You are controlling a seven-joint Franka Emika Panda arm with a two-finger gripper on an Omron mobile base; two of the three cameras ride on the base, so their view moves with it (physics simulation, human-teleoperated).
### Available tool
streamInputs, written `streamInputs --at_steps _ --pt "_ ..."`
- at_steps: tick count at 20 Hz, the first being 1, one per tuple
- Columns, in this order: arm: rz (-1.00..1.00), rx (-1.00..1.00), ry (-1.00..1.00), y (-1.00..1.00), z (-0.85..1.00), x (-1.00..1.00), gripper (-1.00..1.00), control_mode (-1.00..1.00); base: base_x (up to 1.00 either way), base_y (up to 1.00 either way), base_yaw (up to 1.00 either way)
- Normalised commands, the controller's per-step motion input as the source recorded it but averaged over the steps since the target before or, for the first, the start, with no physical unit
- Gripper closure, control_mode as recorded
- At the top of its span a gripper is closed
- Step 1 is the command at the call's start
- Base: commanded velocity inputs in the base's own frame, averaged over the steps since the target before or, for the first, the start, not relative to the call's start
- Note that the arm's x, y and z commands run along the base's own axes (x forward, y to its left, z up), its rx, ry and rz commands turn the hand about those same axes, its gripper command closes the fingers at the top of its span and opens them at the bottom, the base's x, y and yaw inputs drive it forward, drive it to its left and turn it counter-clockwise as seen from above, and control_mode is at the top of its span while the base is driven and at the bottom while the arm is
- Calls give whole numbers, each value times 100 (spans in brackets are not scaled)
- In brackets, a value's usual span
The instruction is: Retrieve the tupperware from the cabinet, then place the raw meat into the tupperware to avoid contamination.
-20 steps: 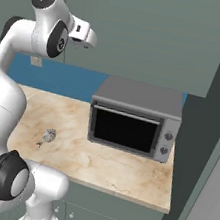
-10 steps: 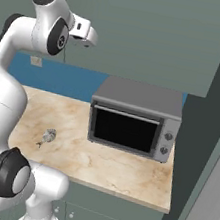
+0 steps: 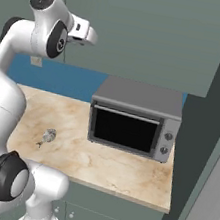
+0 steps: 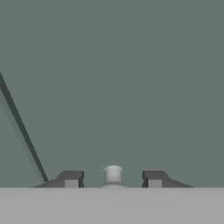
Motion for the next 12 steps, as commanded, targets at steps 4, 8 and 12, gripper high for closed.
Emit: streamInputs --at_steps 4,8,12 --pt "1 0 -11 0 0 5 100 -100 0 0 0" --pt "0 0 -1 0 -2 -1 100 -100 0 0 0" --pt "0 1 1 -3 8 -23 100 -100 0 0 0"
